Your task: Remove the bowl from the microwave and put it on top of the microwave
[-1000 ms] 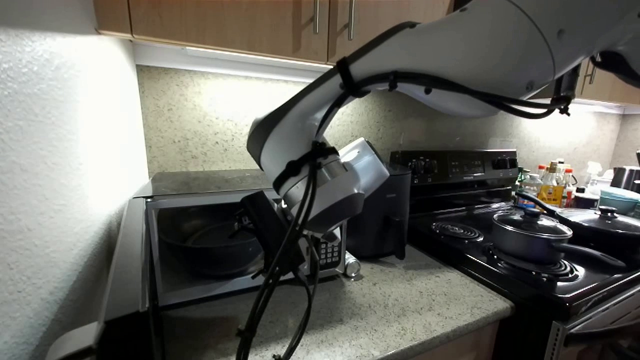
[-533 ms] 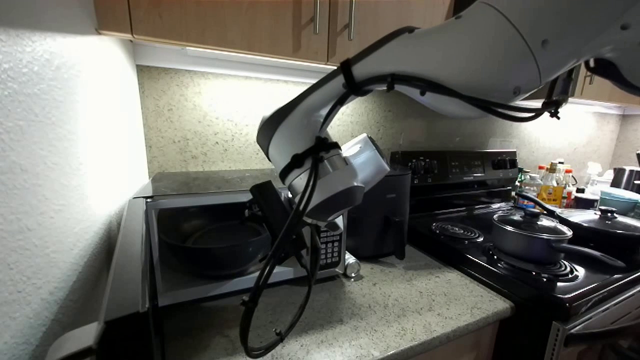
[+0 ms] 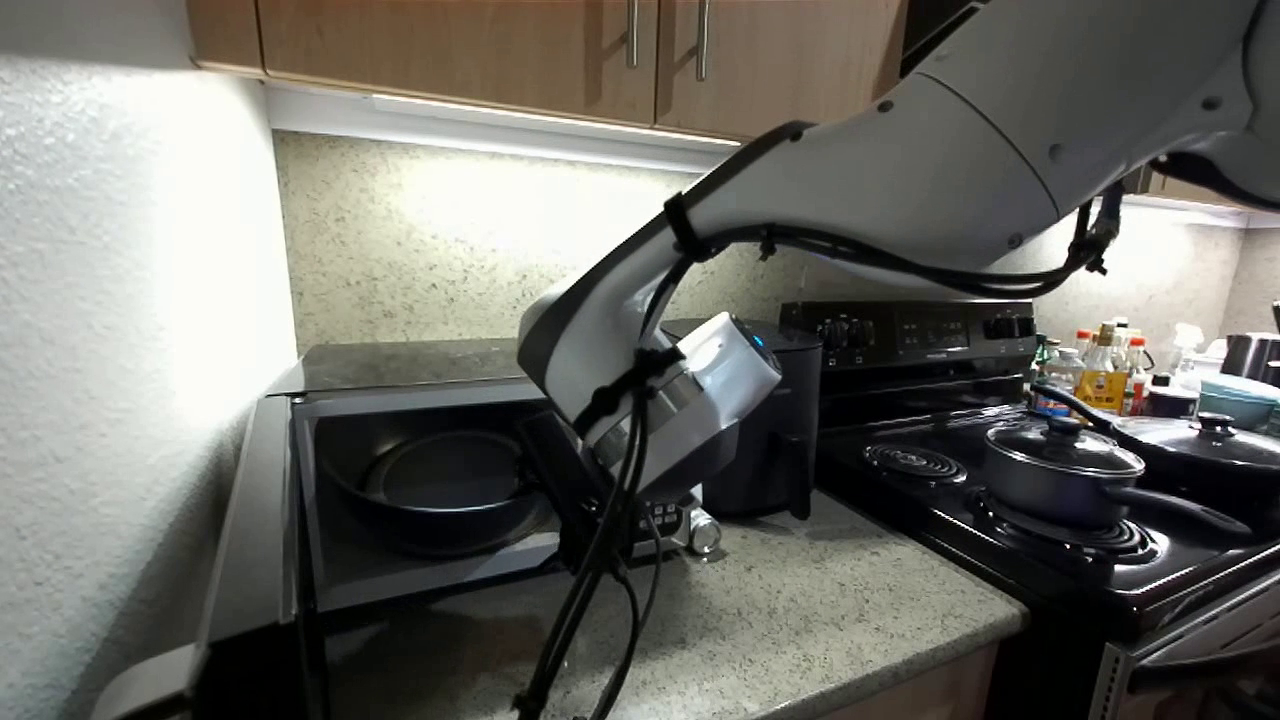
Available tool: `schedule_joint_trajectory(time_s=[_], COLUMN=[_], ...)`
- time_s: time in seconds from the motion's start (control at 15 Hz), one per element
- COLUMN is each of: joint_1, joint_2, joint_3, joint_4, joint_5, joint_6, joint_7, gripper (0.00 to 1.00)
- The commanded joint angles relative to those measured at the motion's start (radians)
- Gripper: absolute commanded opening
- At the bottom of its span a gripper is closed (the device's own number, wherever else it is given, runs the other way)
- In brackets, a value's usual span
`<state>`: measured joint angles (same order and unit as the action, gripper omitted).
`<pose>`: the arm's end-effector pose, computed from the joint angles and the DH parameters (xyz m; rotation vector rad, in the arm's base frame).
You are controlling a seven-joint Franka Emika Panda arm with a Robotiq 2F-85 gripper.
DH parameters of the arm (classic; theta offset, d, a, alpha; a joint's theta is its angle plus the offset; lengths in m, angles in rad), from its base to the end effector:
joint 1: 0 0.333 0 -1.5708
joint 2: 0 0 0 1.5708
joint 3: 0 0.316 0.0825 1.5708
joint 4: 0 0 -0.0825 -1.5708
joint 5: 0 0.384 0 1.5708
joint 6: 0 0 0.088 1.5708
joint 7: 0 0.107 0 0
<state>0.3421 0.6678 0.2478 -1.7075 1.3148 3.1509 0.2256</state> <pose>0.6194 0.2836 0.2476 -2.0444 1.2102 -0.3498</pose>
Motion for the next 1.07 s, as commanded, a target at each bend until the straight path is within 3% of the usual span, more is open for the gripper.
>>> schedule_joint_trajectory(time_s=[0.0,0.47,0.67,1.0], joint_1=[0.050,0.095,0.099,0.139], joint_2=[-0.012,-0.017,-0.037,-0.156], joint_3=[-0.068,-0.140,-0.146,-0.211], joint_4=[-0.032,-0.011,-0.013,-0.148], joint_5=[-0.068,-0.138,-0.134,-0.211], joint_6=[-0.045,-0.104,-0.122,-0.234], joint_7=[0.118,0.224,0.224,0.305], gripper=[0.53,0.09,0.04,0.09])
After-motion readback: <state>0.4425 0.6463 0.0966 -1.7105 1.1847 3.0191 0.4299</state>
